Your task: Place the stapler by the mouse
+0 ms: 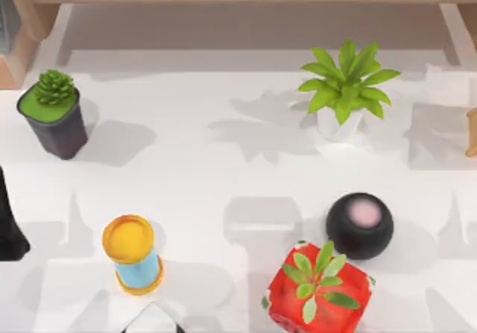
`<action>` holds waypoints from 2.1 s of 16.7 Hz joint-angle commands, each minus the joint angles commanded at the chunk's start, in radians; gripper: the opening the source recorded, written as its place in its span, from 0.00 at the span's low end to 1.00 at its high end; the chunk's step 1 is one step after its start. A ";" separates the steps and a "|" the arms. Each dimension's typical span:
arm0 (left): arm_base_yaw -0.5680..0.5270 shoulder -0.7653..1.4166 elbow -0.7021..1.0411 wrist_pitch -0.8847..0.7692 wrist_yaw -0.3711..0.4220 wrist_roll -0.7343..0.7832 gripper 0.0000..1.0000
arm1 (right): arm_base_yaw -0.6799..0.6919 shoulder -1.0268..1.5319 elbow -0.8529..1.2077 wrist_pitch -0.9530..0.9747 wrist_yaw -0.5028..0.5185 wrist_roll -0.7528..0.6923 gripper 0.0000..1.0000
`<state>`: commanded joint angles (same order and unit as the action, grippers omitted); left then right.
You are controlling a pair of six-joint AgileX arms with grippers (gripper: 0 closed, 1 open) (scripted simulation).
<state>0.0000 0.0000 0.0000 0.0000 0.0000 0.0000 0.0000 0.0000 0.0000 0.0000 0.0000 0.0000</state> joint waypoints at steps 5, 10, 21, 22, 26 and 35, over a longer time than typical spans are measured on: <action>0.016 0.067 0.043 -0.063 -0.002 -0.021 1.00 | 0.000 0.000 0.000 0.000 0.000 0.000 1.00; 0.069 0.374 0.207 -0.312 -0.002 -0.099 1.00 | 0.000 0.000 0.000 0.000 0.000 0.000 1.00; 0.196 1.161 0.594 -0.907 -0.001 -0.286 1.00 | 0.000 0.000 0.000 0.000 0.000 0.000 1.00; 0.202 1.195 0.615 -0.934 -0.002 -0.295 1.00 | 0.000 0.000 0.000 0.000 0.000 0.000 1.00; 0.211 1.243 0.647 -0.975 -0.002 -0.308 1.00 | 0.000 0.000 0.000 0.000 0.000 0.000 1.00; 0.212 1.312 0.563 -0.817 -0.003 -0.305 1.00 | 0.000 0.000 0.000 0.000 0.000 0.000 1.00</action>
<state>0.2123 1.3123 0.5634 -0.8167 -0.0027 -0.3054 0.0000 0.0000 0.0000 0.0000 0.0000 0.0000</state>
